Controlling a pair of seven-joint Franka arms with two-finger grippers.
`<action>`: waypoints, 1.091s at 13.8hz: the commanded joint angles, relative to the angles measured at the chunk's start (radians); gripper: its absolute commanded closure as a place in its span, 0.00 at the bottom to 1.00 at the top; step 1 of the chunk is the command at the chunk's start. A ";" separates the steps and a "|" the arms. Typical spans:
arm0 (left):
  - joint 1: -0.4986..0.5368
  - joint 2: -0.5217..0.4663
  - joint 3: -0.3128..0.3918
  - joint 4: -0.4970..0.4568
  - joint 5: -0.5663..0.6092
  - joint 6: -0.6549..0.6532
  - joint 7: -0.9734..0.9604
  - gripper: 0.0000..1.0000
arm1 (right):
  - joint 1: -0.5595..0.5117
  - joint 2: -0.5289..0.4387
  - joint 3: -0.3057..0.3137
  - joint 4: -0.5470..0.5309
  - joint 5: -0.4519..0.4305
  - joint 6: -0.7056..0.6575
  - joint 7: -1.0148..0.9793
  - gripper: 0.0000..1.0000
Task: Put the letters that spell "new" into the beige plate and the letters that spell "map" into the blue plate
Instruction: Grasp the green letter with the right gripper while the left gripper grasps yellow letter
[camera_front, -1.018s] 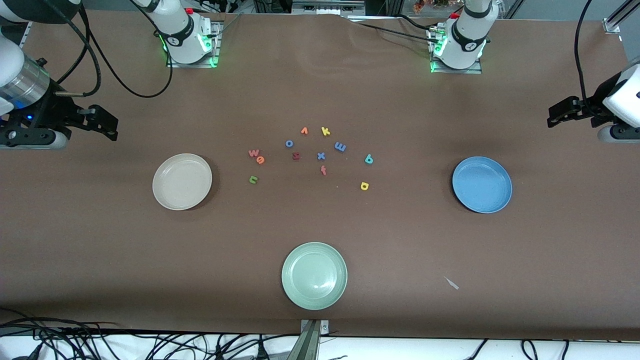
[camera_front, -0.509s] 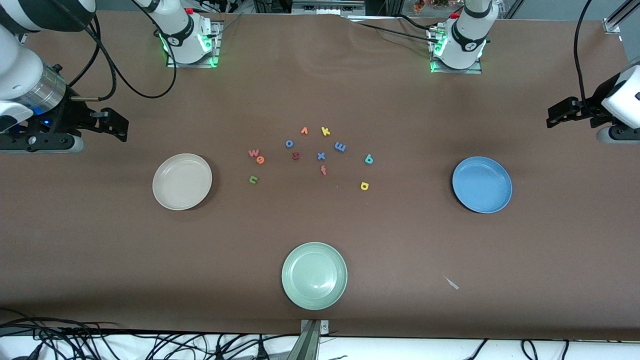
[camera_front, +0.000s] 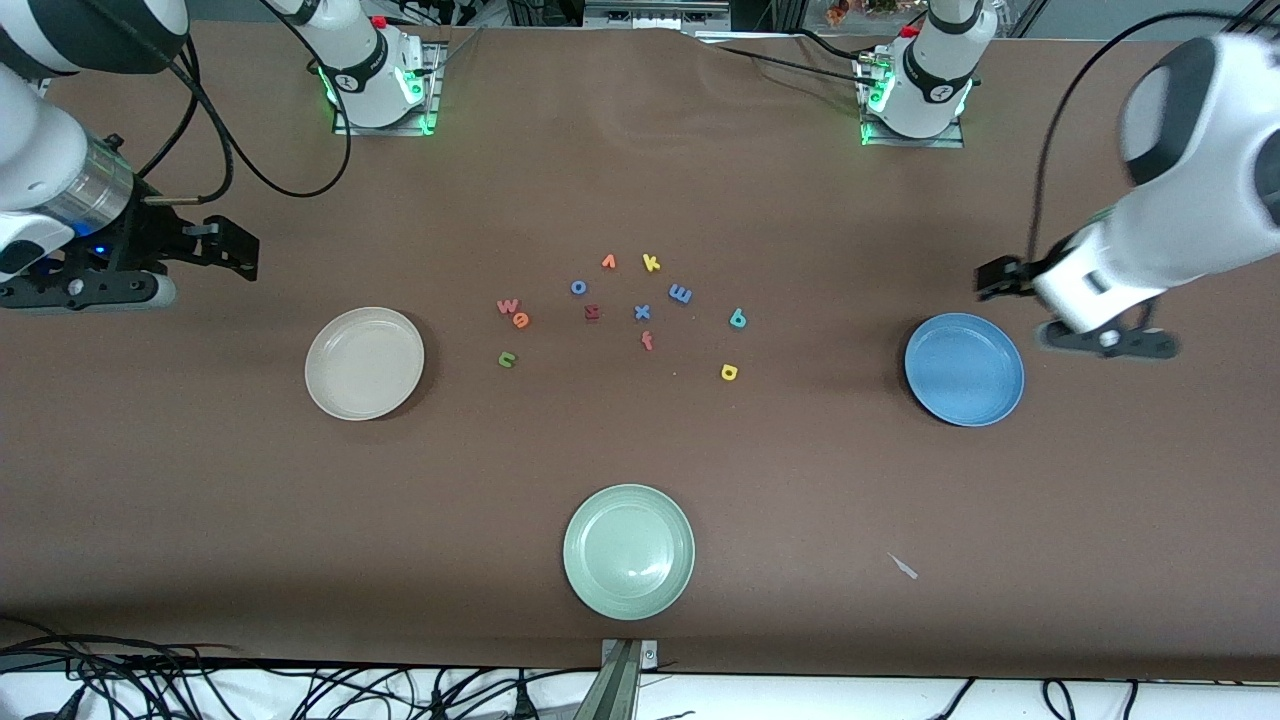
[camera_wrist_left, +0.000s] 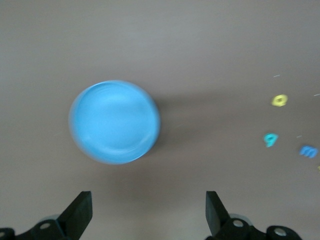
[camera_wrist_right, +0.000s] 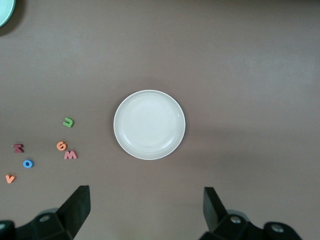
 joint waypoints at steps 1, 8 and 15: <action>-0.098 0.111 0.007 0.027 -0.044 0.113 -0.074 0.00 | -0.019 0.010 -0.021 0.004 0.079 -0.004 -0.057 0.00; -0.304 0.339 0.007 0.006 -0.040 0.455 -0.250 0.00 | -0.093 0.044 0.185 -0.235 0.078 0.284 0.140 0.01; -0.408 0.490 0.010 -0.014 -0.014 0.682 -0.390 0.04 | -0.084 0.064 0.371 -0.574 0.059 0.732 0.462 0.01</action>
